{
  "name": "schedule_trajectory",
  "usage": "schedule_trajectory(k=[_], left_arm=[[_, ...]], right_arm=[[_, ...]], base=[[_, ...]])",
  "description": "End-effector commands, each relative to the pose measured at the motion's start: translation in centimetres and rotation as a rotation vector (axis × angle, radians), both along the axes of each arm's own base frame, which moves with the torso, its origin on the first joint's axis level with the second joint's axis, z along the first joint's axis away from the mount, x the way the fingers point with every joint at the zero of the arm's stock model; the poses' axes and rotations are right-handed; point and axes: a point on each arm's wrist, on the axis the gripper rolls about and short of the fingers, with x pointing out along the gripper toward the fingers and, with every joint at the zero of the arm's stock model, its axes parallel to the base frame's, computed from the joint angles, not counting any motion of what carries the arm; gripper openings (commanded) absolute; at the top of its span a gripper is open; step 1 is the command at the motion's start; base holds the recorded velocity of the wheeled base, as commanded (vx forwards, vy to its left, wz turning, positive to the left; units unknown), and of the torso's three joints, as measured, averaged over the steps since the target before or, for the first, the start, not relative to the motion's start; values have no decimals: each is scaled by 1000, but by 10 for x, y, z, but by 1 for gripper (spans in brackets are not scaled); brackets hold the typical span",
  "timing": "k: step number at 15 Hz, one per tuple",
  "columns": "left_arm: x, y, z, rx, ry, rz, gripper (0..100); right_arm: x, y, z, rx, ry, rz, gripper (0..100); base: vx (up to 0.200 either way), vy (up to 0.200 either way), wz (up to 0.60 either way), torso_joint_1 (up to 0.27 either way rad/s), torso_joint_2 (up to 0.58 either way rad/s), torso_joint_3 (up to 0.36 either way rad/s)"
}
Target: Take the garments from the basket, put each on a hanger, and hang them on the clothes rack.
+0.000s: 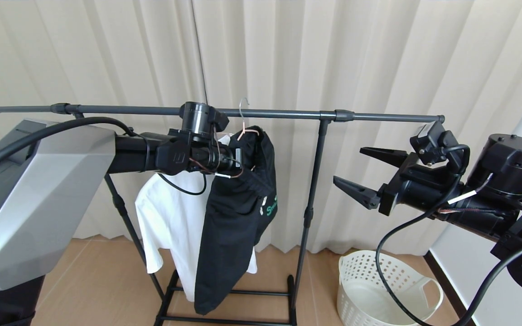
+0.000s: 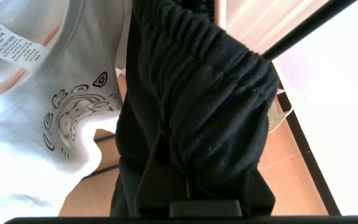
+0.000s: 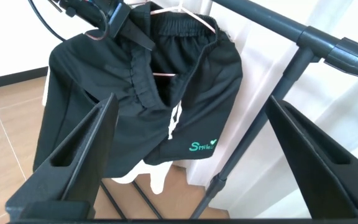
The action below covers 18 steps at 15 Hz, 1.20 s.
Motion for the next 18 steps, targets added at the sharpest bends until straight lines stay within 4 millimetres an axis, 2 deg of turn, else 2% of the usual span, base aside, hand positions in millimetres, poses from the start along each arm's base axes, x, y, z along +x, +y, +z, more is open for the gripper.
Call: schedule_trajectory(k=[1, 14, 15, 18], left_arm=[[3, -1, -6, 4, 10, 1, 0], [4, -1, -10, 8, 16, 1, 0], [3, -1, -10, 12, 18, 9, 100], [-5, 3, -2, 11, 20, 27, 100]], right_arm=[[0, 0, -1, -1, 3, 1, 100], [0, 0, -1, -3, 3, 0, 100], [0, 0, -1, -3, 1, 0, 100], [-1, 0, -1, -3, -1, 0, 100]], base=[[0, 0, 0, 0, 0, 0], [0, 0, 0, 0, 0, 0], [0, 0, 0, 0, 0, 0], [0, 0, 0, 0, 0, 0]])
